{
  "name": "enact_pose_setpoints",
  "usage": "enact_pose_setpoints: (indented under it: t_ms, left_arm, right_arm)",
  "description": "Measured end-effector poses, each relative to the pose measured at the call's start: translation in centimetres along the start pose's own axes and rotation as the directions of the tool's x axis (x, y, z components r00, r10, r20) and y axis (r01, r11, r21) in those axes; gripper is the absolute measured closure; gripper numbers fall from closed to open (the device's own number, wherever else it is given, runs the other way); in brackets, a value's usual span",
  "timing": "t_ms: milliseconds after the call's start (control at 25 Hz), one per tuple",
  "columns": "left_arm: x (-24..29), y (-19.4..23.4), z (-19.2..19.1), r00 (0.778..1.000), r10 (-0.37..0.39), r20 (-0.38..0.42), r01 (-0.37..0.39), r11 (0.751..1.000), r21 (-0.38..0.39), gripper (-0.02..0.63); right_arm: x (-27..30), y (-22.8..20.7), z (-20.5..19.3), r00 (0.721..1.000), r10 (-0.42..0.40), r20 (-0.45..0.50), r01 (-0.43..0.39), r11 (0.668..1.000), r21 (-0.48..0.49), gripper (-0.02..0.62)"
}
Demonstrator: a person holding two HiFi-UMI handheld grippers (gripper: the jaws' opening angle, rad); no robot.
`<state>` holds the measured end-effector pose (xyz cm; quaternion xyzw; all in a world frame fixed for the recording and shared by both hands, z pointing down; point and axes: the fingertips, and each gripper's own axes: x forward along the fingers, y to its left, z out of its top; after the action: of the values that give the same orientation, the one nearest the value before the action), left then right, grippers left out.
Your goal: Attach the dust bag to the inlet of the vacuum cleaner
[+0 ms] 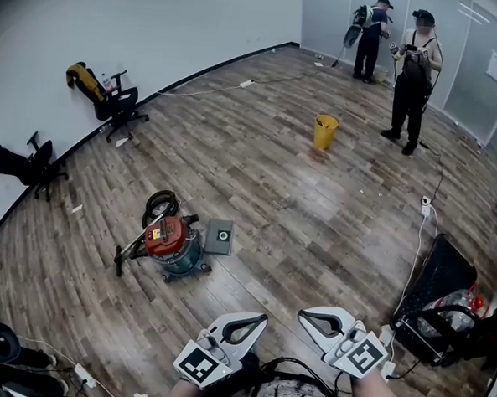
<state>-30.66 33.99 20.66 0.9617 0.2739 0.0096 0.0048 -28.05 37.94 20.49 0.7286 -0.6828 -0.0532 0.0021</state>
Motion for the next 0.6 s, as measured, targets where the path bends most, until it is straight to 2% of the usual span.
enact_pose_setpoints:
  t_ms: [440, 600]
  left_arm:
    - [1.4, 12.2, 1.1, 0.995, -0.101, -0.005, 0.101, 0.995, 0.011, 0.604]
    - [1.6, 15.6, 0.5, 0.989, -0.142, -0.036, 0.143, 0.989, 0.036, 0.604]
  right_arm:
    - [10.8, -6.6, 0.1, 0.996, -0.085, 0.007, 0.085, 0.996, -0.006, 0.589]
    - [14.0, -8.5, -0.4, 0.994, -0.107, 0.004, 0.107, 0.994, -0.015, 0.589]
